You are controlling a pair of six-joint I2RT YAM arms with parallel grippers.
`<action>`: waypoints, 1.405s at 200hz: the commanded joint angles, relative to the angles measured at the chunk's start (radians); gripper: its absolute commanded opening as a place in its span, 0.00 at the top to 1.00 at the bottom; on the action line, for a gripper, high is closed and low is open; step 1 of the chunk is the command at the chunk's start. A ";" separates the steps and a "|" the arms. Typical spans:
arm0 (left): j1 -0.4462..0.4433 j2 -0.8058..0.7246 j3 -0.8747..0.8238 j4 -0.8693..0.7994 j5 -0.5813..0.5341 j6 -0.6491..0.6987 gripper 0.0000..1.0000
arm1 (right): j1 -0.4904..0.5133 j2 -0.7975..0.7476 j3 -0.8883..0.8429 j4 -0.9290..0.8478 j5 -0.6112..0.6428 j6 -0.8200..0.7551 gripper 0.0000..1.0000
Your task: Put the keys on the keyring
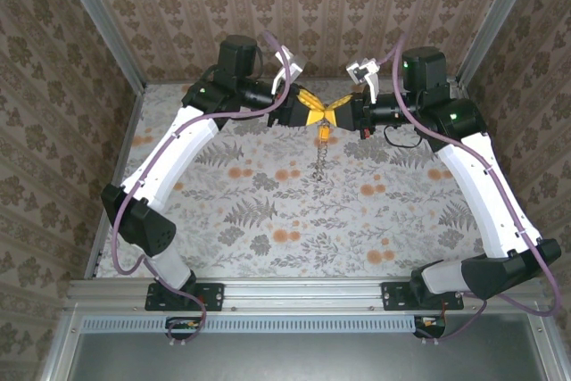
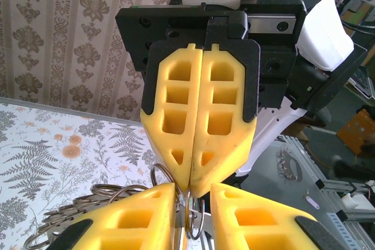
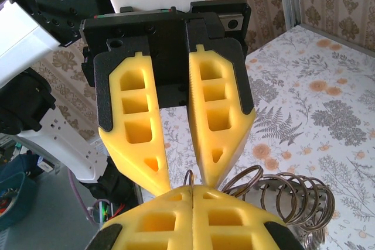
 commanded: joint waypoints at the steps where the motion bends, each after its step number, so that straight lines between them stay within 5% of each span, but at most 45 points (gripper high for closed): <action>1: -0.010 0.003 0.022 -0.032 0.043 0.040 0.78 | 0.008 0.000 -0.001 0.045 0.018 -0.005 1.00; 34: -0.008 -0.011 0.007 -0.040 0.042 0.057 0.72 | 0.007 -0.002 -0.005 0.049 0.023 -0.002 1.00; 89: -0.012 -0.016 -0.006 -0.024 0.049 0.052 0.81 | 0.007 -0.006 -0.016 0.076 0.018 0.017 1.00; 108: -0.020 -0.014 -0.007 -0.021 0.039 0.057 1.00 | 0.007 -0.009 -0.021 0.085 0.013 0.023 1.00; 151: -0.030 -0.024 -0.020 -0.010 0.015 0.077 1.00 | 0.002 -0.026 -0.031 0.114 0.018 0.057 1.00; 164: -0.028 -0.034 -0.030 0.009 0.006 0.072 1.00 | -0.010 -0.041 -0.038 0.134 0.017 0.083 0.83; 188: -0.025 -0.051 -0.038 0.040 0.005 0.060 1.00 | -0.054 -0.097 -0.079 0.180 -0.003 0.141 0.70; 281: -0.013 -0.054 -0.009 0.041 0.068 0.059 1.00 | -0.130 -0.319 -0.476 0.455 0.032 0.285 0.54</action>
